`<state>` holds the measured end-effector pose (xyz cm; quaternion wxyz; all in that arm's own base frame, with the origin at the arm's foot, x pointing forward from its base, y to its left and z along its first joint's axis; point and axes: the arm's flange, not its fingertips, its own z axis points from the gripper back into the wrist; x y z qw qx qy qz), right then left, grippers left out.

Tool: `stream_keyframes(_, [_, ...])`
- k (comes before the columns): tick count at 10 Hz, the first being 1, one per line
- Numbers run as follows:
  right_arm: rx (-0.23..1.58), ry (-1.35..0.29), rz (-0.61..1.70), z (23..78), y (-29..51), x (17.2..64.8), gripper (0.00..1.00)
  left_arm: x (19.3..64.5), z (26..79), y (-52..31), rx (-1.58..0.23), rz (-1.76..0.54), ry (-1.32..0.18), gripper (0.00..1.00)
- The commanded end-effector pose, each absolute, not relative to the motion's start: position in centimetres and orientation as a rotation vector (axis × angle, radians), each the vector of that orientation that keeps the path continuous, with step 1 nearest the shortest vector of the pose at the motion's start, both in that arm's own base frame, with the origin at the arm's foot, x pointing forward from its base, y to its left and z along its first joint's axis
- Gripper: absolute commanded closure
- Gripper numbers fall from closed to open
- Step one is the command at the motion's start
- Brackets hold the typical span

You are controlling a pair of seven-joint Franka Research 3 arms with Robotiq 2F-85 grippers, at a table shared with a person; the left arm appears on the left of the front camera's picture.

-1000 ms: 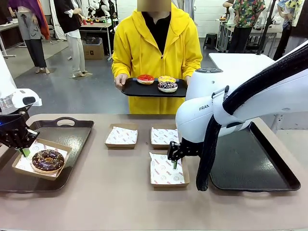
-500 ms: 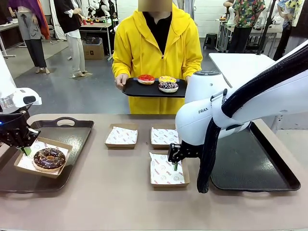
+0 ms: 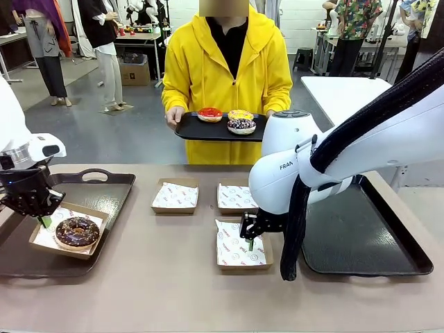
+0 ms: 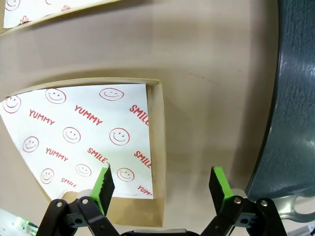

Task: Individually package the donuts and arrange them on the tray.
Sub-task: Place the picked Paper togo box on the Handle tray while simultaneously picking up another Paper togo box from the table with the other hand.

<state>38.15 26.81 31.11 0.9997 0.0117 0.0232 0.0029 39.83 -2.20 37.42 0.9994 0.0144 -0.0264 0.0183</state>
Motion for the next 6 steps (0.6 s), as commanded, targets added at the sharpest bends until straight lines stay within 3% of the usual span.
stream_keyframes(1, [0.003,0.016,-0.014,30.96,27.74,38.72,0.0,40.48,36.74,-2.32,0.052,0.051,-0.061,0.99])
stream_keyframes(6, [0.01,0.018,-0.005,30.84,27.79,38.73,0.0,40.7,36.16,-2.51,0.056,0.037,-0.049,0.99])
